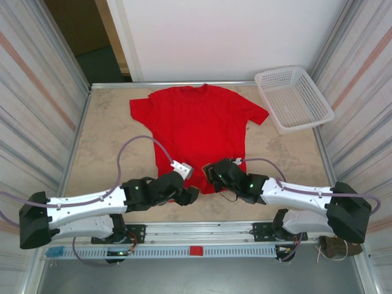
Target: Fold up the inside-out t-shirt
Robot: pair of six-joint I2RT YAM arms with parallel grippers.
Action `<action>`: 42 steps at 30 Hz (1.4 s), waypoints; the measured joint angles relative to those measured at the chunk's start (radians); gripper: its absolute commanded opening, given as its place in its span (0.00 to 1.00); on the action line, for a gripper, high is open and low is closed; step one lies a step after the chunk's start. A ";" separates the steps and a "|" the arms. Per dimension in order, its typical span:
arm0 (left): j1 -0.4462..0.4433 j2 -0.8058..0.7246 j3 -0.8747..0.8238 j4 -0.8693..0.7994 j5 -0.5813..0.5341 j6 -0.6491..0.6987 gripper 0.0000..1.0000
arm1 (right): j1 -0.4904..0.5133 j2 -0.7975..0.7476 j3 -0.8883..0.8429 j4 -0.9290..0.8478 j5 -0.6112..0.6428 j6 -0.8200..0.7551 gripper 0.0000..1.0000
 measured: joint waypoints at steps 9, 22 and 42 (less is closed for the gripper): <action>-0.135 0.130 0.001 0.080 -0.190 0.074 0.80 | 0.000 -0.045 0.048 -0.039 -0.001 -0.032 0.00; -0.068 0.319 0.087 0.163 -0.433 0.100 0.35 | 0.003 -0.088 0.055 -0.099 0.016 -0.050 0.00; 0.206 0.327 0.676 -0.290 0.072 0.190 0.00 | 0.272 -0.536 -0.214 -0.109 0.103 -0.477 0.09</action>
